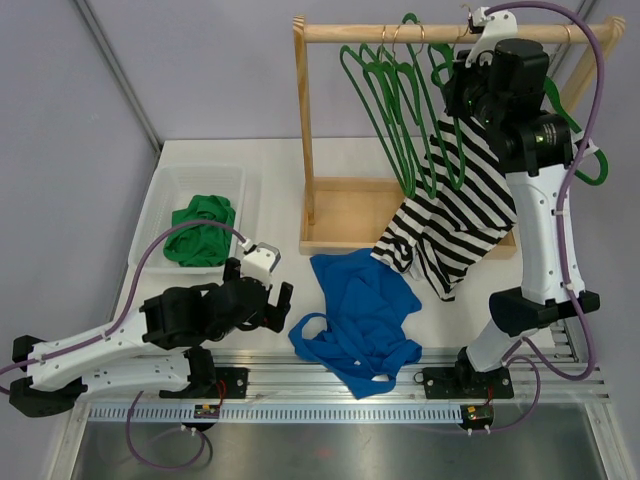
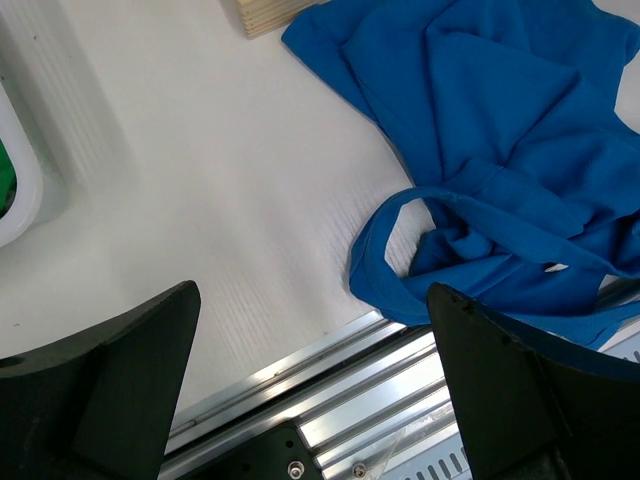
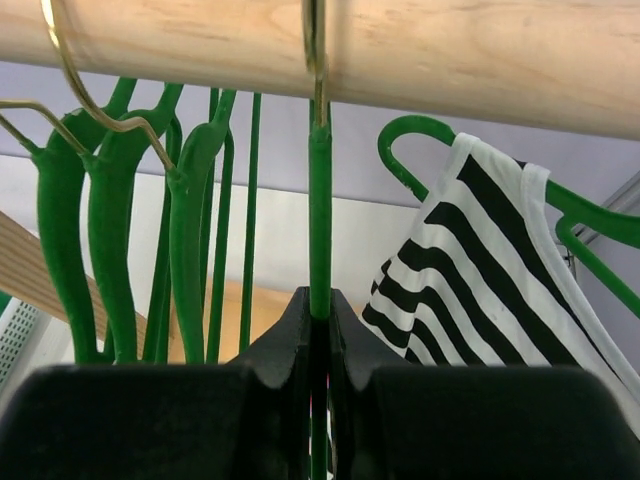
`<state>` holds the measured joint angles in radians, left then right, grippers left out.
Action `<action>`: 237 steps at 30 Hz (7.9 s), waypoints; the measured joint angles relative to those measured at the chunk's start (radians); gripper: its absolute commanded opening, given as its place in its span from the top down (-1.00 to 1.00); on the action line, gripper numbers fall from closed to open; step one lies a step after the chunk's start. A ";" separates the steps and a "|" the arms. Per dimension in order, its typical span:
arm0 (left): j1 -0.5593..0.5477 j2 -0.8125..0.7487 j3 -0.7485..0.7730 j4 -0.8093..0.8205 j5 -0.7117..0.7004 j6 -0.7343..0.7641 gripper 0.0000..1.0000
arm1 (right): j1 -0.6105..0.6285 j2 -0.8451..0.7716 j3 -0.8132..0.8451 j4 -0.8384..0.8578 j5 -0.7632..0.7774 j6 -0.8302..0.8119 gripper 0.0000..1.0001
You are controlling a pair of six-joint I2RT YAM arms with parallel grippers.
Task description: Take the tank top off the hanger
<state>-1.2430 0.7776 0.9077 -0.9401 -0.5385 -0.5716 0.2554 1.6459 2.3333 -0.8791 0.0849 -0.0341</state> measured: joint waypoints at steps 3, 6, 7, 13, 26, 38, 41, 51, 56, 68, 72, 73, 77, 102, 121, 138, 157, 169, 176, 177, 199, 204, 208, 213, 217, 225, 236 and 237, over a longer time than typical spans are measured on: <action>0.000 0.000 -0.001 0.000 0.005 0.001 -0.98 | 0.010 0.040 0.019 -0.002 0.006 0.000 0.99; 0.000 0.000 -0.001 0.000 0.008 0.003 -0.98 | 0.037 0.055 0.013 -0.005 0.029 -0.004 1.00; 0.000 0.000 -0.001 0.000 0.008 0.003 -0.98 | 0.047 0.056 0.002 -0.004 0.033 -0.004 1.00; 0.000 0.006 -0.001 0.009 0.009 0.004 -0.98 | 0.077 0.056 -0.064 0.025 0.063 -0.003 1.00; 0.000 0.207 0.031 0.137 0.040 -0.006 -0.98 | 0.078 -0.035 -0.115 0.007 0.131 0.020 -0.55; 0.000 0.702 0.147 0.400 0.145 -0.012 -0.98 | 0.079 -0.606 -0.464 0.019 0.186 0.112 -0.99; 0.000 0.805 0.160 0.435 0.169 -0.013 -0.98 | 0.079 -0.730 -0.537 0.020 0.147 0.135 -0.99; -0.004 1.019 0.182 0.563 0.277 -0.035 0.41 | 0.079 -0.861 -0.741 0.014 -0.058 0.184 -0.99; -0.011 1.022 0.180 0.591 0.269 -0.053 1.00 | 0.080 -0.877 -0.763 0.018 -0.108 0.188 -0.99; 0.006 0.589 0.197 0.173 -0.059 -0.113 1.00 | 0.079 -0.914 -0.779 0.044 -0.133 0.196 -0.99; 0.068 0.457 0.282 0.044 -0.151 -0.108 1.00 | 0.079 -0.914 -0.780 0.045 -0.132 0.196 -0.99; 0.091 0.432 0.305 0.017 -0.169 -0.102 1.00 | 0.079 -0.914 -0.780 0.045 -0.132 0.196 -0.99; 0.216 0.363 0.406 -0.071 -0.219 -0.040 1.00 | 0.079 -0.914 -0.779 0.045 -0.132 0.197 -0.99; 1.255 0.688 0.858 -0.077 0.077 0.280 0.96 | 0.079 -0.860 -0.718 0.042 -0.029 0.189 -0.99; 1.247 0.456 0.583 0.035 0.446 0.275 -0.98 | 0.066 -0.308 -0.183 -0.101 0.414 0.133 -0.99; 0.985 -0.182 -0.054 0.142 0.484 0.263 -0.98 | -0.159 -0.161 -0.092 -0.111 0.382 0.002 -0.97; 0.777 -0.147 -0.054 0.164 0.404 0.238 -0.98 | -0.275 -0.234 -0.341 0.101 0.175 -0.349 -0.99; 0.698 -0.168 -0.054 0.163 0.387 0.231 -0.98 | -0.394 -0.130 -0.319 0.126 0.067 -0.354 -0.36; 0.673 -0.170 -0.054 0.163 0.375 0.230 -0.98 | -0.435 -0.124 -0.324 0.126 -0.039 -0.324 0.01; 0.671 -0.170 -0.054 0.163 0.374 0.230 -0.98 | -0.434 -0.126 -0.325 0.126 -0.055 -0.321 0.03; 0.667 -0.161 -0.054 0.163 0.373 0.230 -0.98 | -0.434 -0.231 -0.410 0.058 -0.268 -0.198 0.38; 0.667 -0.158 -0.054 0.163 0.373 0.230 -0.98 | -0.434 -0.226 -0.413 0.042 -0.287 -0.181 0.40; 0.667 -0.151 -0.054 0.163 0.373 0.230 -0.98 | -0.434 -0.205 -0.379 0.026 -0.295 -0.165 0.32; 0.666 -0.146 -0.054 0.163 0.373 0.230 -0.98 | -0.434 -0.166 -0.319 0.018 -0.313 -0.141 0.34; 0.666 -0.146 -0.054 0.163 0.373 0.230 -0.98 | -0.434 -0.149 -0.290 0.013 -0.315 -0.132 0.43; 0.666 -0.134 -0.054 0.163 0.373 0.230 -0.98 | -0.434 -0.142 -0.278 0.013 -0.315 -0.127 0.64; 0.665 -0.132 -0.054 0.163 0.373 0.230 -0.98 | -0.434 -0.147 -0.278 0.012 -0.386 -0.099 1.00; 0.665 -0.131 -0.054 0.163 0.373 0.230 -0.98 | -0.434 -0.151 -0.278 0.012 -0.396 -0.092 1.00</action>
<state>-0.5781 0.6468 0.8539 -0.7769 -0.1650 -0.3412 -0.1787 1.4952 2.0552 -0.8673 -0.3111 -0.1261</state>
